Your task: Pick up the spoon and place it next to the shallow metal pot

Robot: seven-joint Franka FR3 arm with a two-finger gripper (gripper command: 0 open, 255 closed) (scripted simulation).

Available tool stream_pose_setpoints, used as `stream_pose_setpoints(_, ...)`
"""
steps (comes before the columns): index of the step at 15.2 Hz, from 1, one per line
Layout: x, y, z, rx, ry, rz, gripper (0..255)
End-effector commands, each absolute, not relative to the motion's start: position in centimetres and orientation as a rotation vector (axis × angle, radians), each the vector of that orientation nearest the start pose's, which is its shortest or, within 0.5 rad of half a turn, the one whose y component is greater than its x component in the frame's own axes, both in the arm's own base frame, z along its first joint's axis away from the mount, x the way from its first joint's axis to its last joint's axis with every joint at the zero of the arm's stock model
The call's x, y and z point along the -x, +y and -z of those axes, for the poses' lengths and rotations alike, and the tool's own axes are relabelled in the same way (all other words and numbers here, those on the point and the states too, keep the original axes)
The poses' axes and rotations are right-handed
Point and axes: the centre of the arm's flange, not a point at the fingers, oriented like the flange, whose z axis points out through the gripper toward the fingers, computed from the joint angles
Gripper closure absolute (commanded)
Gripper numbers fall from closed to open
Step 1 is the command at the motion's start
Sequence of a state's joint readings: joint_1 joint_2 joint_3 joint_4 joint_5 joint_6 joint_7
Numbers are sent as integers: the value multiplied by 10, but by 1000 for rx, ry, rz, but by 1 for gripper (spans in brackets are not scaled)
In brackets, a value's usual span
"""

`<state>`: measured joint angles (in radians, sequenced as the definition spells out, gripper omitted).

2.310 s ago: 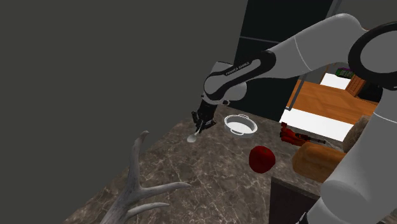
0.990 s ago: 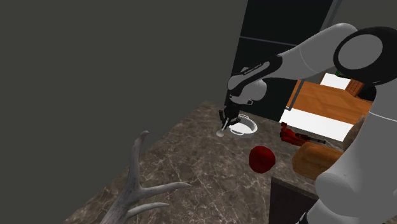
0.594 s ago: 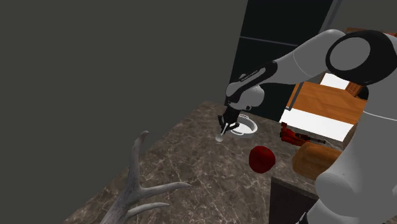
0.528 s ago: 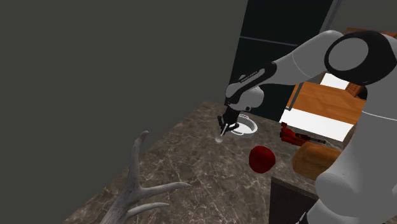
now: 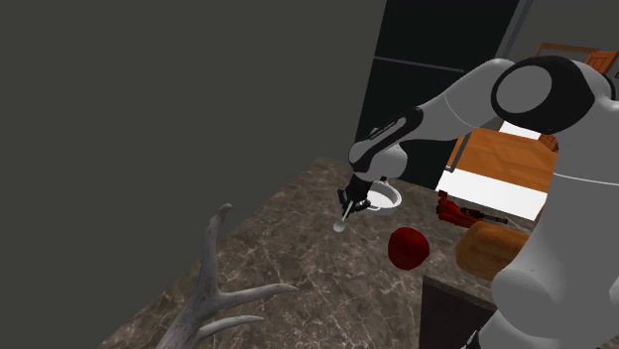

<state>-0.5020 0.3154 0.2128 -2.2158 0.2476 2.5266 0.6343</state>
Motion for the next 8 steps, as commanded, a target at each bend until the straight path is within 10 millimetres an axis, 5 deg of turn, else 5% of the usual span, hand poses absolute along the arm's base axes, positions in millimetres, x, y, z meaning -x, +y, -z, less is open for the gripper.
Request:
stream_pose_setpoints(1, -529, -159, -235, 2475, 1581, -57, 255)
stream_pose_setpoints(6, -529, -159, -235, 2475, 1581, -57, 255)
stream_pose_setpoints(7, -529, -159, -235, 2475, 1581, -57, 0)
stream_pose_setpoints(8, -529, -159, -235, 2475, 1581, -57, 0)
